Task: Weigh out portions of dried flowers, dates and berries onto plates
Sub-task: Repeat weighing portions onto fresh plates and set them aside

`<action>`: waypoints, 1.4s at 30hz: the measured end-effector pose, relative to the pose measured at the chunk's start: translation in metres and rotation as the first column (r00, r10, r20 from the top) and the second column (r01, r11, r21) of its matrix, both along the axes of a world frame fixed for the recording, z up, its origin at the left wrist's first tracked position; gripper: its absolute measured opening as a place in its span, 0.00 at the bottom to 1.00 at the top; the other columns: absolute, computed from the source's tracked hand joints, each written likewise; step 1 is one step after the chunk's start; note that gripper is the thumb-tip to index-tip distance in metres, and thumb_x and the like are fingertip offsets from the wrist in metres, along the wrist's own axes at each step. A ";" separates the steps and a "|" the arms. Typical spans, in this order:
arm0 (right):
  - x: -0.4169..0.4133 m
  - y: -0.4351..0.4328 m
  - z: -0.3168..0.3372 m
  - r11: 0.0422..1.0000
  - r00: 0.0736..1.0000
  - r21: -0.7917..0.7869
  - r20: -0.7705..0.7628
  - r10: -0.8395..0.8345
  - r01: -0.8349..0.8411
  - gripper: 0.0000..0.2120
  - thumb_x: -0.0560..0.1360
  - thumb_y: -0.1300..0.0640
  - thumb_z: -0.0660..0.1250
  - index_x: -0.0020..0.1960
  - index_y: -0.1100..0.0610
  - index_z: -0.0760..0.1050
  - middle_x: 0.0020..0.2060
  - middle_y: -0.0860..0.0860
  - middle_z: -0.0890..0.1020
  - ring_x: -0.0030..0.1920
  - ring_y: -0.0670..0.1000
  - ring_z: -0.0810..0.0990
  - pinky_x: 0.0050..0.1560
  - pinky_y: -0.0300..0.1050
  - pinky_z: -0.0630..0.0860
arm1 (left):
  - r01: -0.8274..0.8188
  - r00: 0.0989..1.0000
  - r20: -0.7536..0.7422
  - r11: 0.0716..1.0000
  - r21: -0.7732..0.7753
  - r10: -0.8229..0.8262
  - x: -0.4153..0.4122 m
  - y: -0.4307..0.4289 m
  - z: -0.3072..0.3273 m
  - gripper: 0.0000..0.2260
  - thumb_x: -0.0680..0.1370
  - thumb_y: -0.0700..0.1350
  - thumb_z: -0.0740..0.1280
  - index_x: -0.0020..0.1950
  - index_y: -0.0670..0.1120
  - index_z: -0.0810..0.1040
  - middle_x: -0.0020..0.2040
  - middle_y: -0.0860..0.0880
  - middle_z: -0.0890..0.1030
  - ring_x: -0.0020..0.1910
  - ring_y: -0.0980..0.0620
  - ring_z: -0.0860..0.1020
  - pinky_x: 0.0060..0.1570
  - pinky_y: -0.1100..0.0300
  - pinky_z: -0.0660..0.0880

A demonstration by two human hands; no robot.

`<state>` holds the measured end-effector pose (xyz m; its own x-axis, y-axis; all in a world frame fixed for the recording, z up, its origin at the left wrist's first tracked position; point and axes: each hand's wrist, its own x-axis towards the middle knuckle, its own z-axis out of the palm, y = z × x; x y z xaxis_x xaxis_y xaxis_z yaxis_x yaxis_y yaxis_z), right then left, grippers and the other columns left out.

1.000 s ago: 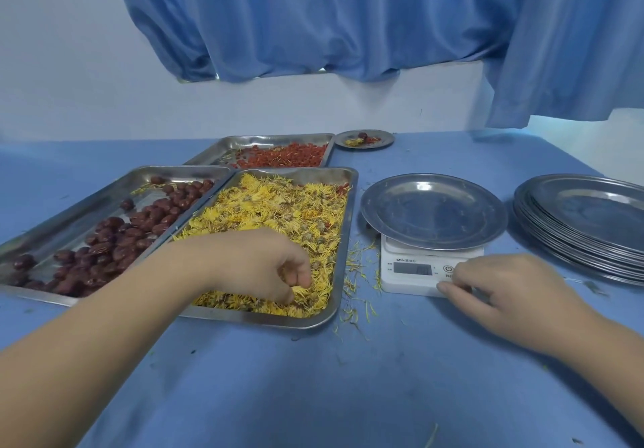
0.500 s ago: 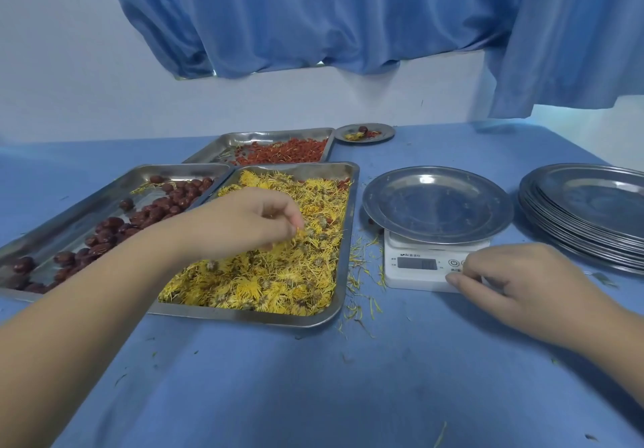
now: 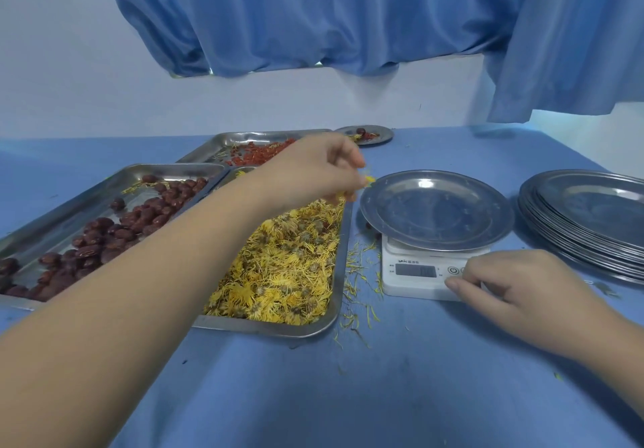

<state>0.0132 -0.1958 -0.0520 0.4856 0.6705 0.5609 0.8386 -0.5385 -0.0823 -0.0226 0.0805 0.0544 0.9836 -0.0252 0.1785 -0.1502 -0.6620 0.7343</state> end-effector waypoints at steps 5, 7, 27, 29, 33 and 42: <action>0.002 0.001 -0.001 1.000 1.000 -0.007 -0.008 -0.019 0.019 0.18 0.73 0.48 0.64 0.28 0.56 0.68 0.21 0.47 0.67 0.23 0.50 0.67 0.25 0.45 0.72 | 0.110 0.994 0.014 0.992 0.067 -0.111 0.033 -0.046 -0.004 0.07 0.76 0.38 0.69 0.53 0.44 0.79 0.42 0.46 0.85 0.38 0.53 0.82 0.42 0.59 0.79; 0.002 0.001 -0.001 1.000 1.000 -0.002 -0.007 -0.022 0.022 0.18 0.73 0.48 0.64 0.28 0.55 0.68 0.21 0.46 0.66 0.24 0.49 0.65 0.25 0.45 0.71 | 0.144 0.990 -0.029 0.982 0.124 -0.141 0.042 -0.053 -0.011 0.08 0.76 0.36 0.67 0.54 0.44 0.80 0.44 0.46 0.84 0.40 0.51 0.81 0.41 0.58 0.79; 0.006 -0.002 -0.005 0.999 0.998 0.033 -0.061 -0.005 0.007 0.18 0.74 0.41 0.60 0.30 0.50 0.70 0.23 0.45 0.66 0.26 0.42 0.68 0.28 0.40 0.68 | -0.088 0.960 -0.185 0.852 0.517 0.211 0.030 0.097 -0.025 0.18 0.78 0.64 0.59 0.45 0.52 0.80 0.40 0.53 0.79 0.40 0.54 0.78 0.45 0.55 0.74; 0.007 -0.003 -0.004 0.999 0.998 0.031 -0.069 -0.012 0.014 0.17 0.74 0.40 0.60 0.31 0.49 0.70 0.24 0.44 0.66 0.26 0.41 0.68 0.28 0.39 0.67 | -0.067 0.951 -0.203 0.794 0.604 0.235 0.031 0.099 -0.026 0.18 0.77 0.62 0.63 0.45 0.47 0.79 0.45 0.47 0.81 0.45 0.49 0.80 0.50 0.51 0.77; 0.008 -0.003 -0.005 1.000 0.996 0.017 -0.081 -0.023 0.024 0.17 0.74 0.40 0.60 0.32 0.48 0.69 0.25 0.44 0.67 0.26 0.41 0.68 0.28 0.39 0.67 | 0.001 0.926 -0.273 0.721 0.692 0.261 0.034 0.102 -0.031 0.12 0.75 0.57 0.70 0.43 0.49 0.81 0.43 0.53 0.81 0.43 0.55 0.78 0.44 0.57 0.74; 0.005 -0.006 0.000 0.999 0.994 0.013 -0.107 -0.034 0.035 0.13 0.72 0.44 0.65 0.32 0.48 0.71 0.24 0.45 0.68 0.25 0.42 0.68 0.28 0.42 0.69 | 0.026 0.921 -0.299 0.727 0.686 0.250 0.039 0.101 -0.033 0.08 0.71 0.54 0.75 0.45 0.54 0.80 0.44 0.60 0.78 0.47 0.55 0.77 0.51 0.55 0.73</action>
